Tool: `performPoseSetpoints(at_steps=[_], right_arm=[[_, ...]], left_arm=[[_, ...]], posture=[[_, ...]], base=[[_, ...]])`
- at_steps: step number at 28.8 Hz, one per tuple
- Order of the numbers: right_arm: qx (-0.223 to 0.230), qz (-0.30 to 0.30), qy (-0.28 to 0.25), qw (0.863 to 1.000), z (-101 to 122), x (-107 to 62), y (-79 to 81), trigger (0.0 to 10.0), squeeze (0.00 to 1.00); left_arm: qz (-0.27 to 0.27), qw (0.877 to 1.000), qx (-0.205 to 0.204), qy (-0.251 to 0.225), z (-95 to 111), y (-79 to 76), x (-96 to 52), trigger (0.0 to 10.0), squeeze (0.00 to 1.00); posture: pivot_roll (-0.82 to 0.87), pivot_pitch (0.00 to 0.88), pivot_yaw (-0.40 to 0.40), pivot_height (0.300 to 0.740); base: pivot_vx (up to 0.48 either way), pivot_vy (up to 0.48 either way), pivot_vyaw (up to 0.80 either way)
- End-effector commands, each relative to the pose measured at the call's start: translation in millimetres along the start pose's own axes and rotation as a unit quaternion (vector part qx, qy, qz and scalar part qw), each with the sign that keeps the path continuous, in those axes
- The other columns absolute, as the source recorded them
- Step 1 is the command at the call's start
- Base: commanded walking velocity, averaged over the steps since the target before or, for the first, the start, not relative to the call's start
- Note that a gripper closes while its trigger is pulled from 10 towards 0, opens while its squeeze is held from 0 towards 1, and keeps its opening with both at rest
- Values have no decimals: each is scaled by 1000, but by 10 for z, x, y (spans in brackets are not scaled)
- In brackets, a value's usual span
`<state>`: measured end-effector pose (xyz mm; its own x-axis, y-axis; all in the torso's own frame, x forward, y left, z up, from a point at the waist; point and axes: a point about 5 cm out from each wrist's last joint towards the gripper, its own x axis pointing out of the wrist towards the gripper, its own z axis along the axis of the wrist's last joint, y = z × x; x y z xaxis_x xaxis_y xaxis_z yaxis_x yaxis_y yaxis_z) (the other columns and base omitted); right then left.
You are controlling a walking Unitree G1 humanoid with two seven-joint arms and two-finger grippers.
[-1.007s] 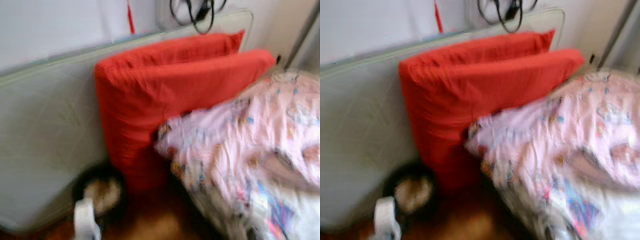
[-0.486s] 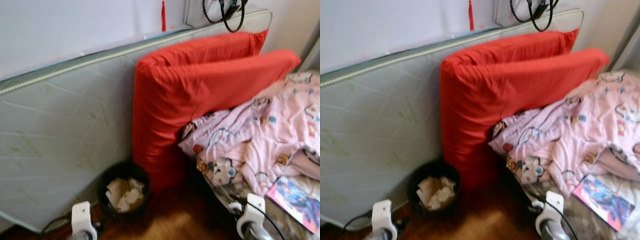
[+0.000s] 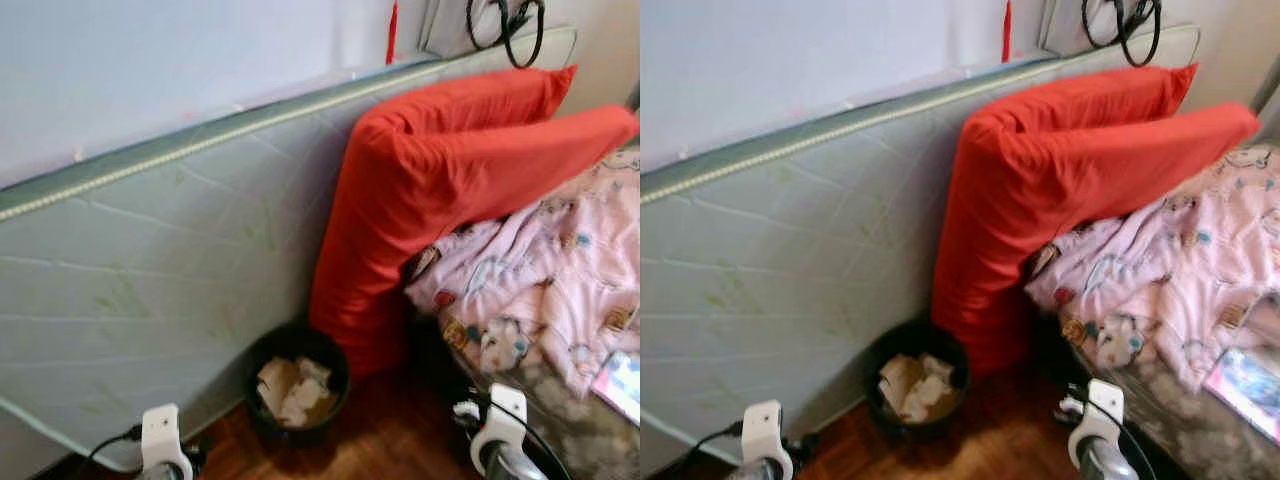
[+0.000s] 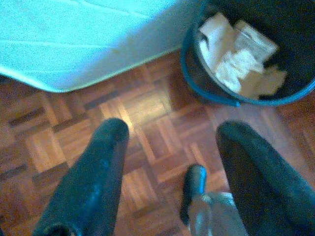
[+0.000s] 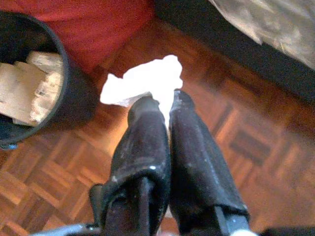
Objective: Clean up the room
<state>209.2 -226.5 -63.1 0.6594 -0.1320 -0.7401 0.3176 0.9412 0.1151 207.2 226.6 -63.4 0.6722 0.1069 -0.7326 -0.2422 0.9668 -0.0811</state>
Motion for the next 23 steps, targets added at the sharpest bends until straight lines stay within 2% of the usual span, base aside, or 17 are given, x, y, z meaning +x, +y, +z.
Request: performPoseSetpoints(at_steps=[1,8,23], right_arm=[[1,4,0,1000,17,7,30,10000,0],[-1,6,3,1000,2,5,29,10000,0],[-15,19,7,1000,-2,4,37,10000,0]], left_arm=[[6,1000,10,10,-29,48,-11,10000,0],[6,1000,10,10,-39,53,-14,10000,0],[2,1000,6,4,-37,51,-17,10000,0]], posture=[[104,0,-4,740],[103,0,-2,740],[104,0,-3,740]], base=[[0,480,0],[0,480,0],[24,0,0]])
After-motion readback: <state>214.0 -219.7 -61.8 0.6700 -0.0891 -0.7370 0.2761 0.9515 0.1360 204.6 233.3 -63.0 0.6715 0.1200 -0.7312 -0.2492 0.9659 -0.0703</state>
